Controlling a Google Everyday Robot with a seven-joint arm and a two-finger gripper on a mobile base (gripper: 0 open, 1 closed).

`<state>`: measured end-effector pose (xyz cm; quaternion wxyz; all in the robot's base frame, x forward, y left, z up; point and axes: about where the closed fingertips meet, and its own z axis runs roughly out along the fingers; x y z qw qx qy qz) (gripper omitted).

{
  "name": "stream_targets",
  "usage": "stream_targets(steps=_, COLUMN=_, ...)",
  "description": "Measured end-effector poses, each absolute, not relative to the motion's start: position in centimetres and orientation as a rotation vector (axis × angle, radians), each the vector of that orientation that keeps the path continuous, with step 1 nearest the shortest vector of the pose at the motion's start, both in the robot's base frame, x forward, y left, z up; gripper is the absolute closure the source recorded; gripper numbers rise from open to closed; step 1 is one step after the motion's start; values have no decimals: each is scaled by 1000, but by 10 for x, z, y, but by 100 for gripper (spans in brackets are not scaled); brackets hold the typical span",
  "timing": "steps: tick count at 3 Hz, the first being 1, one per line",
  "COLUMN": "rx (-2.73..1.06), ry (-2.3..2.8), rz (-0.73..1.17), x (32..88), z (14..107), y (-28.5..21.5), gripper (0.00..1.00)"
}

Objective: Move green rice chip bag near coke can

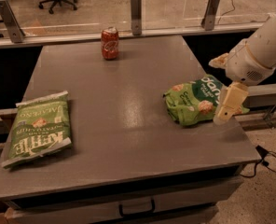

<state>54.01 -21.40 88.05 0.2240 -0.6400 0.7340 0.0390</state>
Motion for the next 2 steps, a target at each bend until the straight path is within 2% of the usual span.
stream_targets(steps=1, rx=-1766, ry=2019, rz=201, x=559, z=851, y=-207, gripper=2)
stream_targets(steps=2, rx=-1757, ry=2031, rz=265, x=567, z=840, y=-200, gripper=19)
